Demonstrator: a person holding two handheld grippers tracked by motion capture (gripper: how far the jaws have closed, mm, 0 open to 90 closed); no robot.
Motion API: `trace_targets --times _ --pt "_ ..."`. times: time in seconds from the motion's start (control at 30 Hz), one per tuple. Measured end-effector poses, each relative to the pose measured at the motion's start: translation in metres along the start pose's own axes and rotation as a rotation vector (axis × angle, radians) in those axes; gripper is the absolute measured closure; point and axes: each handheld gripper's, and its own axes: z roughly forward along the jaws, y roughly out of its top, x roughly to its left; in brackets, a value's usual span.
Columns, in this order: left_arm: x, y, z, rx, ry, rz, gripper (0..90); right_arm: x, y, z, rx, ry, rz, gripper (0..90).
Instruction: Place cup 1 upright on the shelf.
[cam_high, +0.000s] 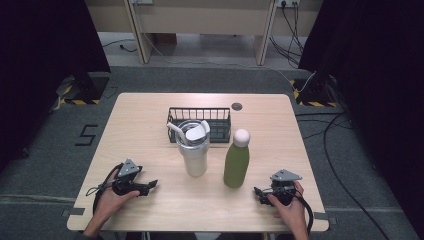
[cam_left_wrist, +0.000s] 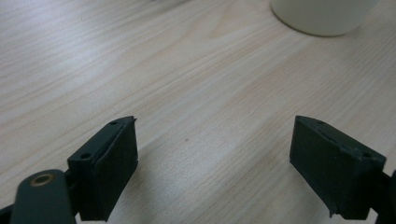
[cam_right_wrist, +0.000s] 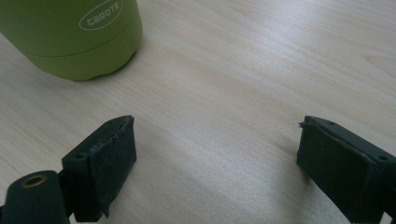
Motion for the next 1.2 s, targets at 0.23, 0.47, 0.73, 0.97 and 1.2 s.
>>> trace_targets --times 0.23,0.47,0.73,0.97,1.2 --pt "-0.011 0.005 -0.005 -0.081 -0.045 0.001 15.0 0.0 0.0 0.0 0.001 0.0 -0.001 11.6" --pt "-0.019 0.011 -0.008 -0.179 -0.109 -0.01 14.9 0.0 0.001 0.001 0.006 0.0 0.002 10.5" --pt "-0.032 0.018 -0.007 -0.244 -0.149 0.001 14.9 -0.001 0.001 0.001 0.008 0.0 -0.002 9.4" --pt "-0.039 0.026 -0.001 -0.271 -0.161 0.02 14.9 -0.001 0.002 0.003 0.013 -0.001 0.007 7.6" --pt "-0.044 0.035 0.009 -0.286 -0.177 0.039 14.9 -0.002 0.002 0.003 0.015 -0.001 0.002 7.2"
